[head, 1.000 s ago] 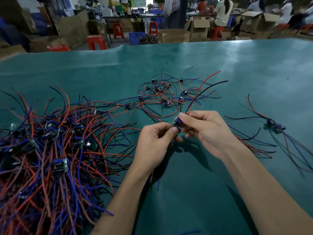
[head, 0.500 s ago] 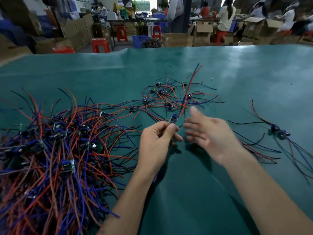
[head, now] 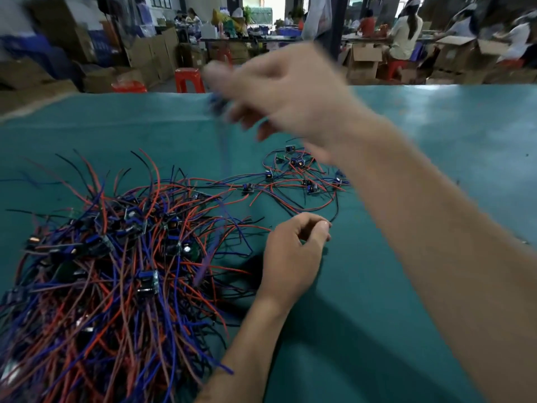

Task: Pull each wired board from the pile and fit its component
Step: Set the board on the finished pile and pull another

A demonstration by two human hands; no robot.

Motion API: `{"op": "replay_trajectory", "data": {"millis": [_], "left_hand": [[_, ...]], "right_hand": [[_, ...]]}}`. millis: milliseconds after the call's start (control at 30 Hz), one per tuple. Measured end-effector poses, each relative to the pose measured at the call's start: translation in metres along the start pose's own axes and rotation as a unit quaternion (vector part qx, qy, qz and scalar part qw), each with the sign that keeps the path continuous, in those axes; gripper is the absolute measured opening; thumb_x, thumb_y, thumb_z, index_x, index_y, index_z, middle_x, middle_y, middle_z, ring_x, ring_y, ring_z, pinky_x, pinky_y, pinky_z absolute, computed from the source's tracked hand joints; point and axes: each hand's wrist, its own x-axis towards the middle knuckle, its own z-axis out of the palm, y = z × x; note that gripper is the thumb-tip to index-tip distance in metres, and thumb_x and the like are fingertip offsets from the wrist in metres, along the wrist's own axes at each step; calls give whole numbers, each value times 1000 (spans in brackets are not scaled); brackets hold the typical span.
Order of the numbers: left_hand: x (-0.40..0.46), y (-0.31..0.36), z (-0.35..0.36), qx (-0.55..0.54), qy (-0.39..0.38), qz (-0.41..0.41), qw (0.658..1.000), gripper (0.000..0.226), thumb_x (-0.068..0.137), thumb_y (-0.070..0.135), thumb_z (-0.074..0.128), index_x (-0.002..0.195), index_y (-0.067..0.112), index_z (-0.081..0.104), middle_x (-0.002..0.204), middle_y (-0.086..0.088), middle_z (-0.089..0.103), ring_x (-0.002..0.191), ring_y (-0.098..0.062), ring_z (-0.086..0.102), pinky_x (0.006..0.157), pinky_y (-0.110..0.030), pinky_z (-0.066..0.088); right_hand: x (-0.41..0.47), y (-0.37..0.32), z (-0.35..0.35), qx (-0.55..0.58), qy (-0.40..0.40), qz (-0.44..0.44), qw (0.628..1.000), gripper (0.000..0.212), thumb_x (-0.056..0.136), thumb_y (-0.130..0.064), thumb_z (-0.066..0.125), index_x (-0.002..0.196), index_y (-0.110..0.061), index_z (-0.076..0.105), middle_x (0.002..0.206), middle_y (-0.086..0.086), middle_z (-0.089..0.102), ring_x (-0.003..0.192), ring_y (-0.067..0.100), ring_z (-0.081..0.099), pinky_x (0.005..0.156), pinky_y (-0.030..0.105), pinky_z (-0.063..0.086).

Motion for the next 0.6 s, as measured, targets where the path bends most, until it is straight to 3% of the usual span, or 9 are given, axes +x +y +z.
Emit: {"op": "replay_trajectory", "data": {"millis": [67,133,200,233,367,467,600], "left_hand": [[2,1,0,3,27,-6,1000,14,94,15,62,84,17,72,77,2,74,67,-6,62,70,-25,51],[3,0,-2,-17,50,-19,998,15,92,11,61,81,15,70,73,3,71,63,-6,54,66,-27,47],[3,-2,-4,-14,66,-22,997,16,89,9,59,75,15,64,68,3,66,58,-6,46,59,-27,40],[3,-3,-5,-7,66,-22,998,15,87,9,59,73,15,61,66,3,65,57,-7,44,57,-28,38],[5,-6,-6,10,60,-24,998,18,84,11,60,67,17,56,63,-4,63,54,-17,40,54,-30,35],[5,-7,-5,-8,91,-21,996,13,84,10,57,80,15,67,73,1,71,60,-14,55,60,-34,52],[6,-9,-3,-48,132,-21,990,11,88,20,56,85,16,65,78,1,73,71,-22,65,69,-50,58]], "right_hand": [[30,19,34,-96,-100,55,989,31,93,-36,72,92,-5,77,83,8,77,65,14,69,56,28,58],[53,59,51,-262,-102,79,957,18,91,-22,68,100,-9,77,98,14,77,81,20,72,74,35,62],[59,103,57,-388,-112,119,907,29,88,-19,65,116,-13,72,121,16,69,109,29,67,96,38,55],[56,122,58,-413,-123,143,891,32,87,-21,68,118,-14,69,126,16,66,115,32,64,99,39,54],[39,160,57,-392,-108,179,896,23,83,-32,82,102,-21,72,119,15,68,108,34,66,94,39,55],[38,156,39,-377,-58,176,908,17,81,-30,79,91,-18,72,109,16,72,100,32,68,86,34,56],[14,131,-22,-278,90,191,937,24,68,-32,84,69,-13,69,66,5,72,66,19,66,61,26,48]]}}
